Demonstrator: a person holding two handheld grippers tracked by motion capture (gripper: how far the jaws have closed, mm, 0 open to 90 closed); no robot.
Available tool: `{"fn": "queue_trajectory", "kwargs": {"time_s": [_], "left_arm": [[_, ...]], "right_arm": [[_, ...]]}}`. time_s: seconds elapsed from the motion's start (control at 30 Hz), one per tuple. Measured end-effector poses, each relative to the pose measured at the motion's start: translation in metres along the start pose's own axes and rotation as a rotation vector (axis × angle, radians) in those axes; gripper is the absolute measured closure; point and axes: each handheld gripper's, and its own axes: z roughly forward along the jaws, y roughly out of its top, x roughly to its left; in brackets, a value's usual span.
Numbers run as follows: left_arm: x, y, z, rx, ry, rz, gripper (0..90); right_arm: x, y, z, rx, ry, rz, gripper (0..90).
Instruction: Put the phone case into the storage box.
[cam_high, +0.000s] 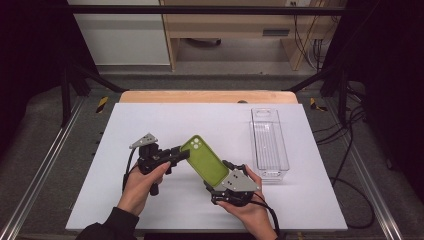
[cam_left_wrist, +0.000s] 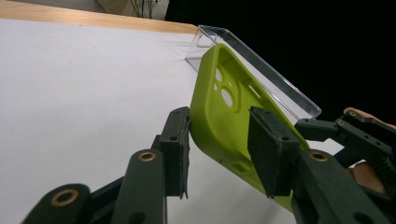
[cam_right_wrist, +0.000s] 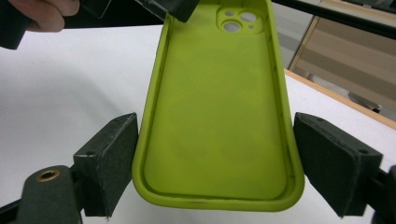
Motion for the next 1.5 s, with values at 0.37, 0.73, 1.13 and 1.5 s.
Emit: {"fn": "queue_trajectory", "kwargs": {"time_s": [0.37,0.73,1.13,1.5], "left_arm": [[-0.005,0.003,-0.002,0.0,0.008,0.009,65.4],[-0.011,0.007,-0.004,-0.001,-0.004,0.0,69.0],[-0.019,0.012,-0.006,0.017,-0.032,-0.003,74.0],[-0.034,0.017,-0.011,0.013,-0.044,0.018,76.7]], "right_arm": [[-0.001,-0.004,0.003,0.014,0.012,0.013,17.0],[-0.002,-0.007,0.004,0.017,0.02,0.02,16.9],[-0.001,-0.01,0.006,0.032,0.013,0.027,16.7],[-0.001,-0.011,0.007,0.024,0.021,0.045,16.2]]}}
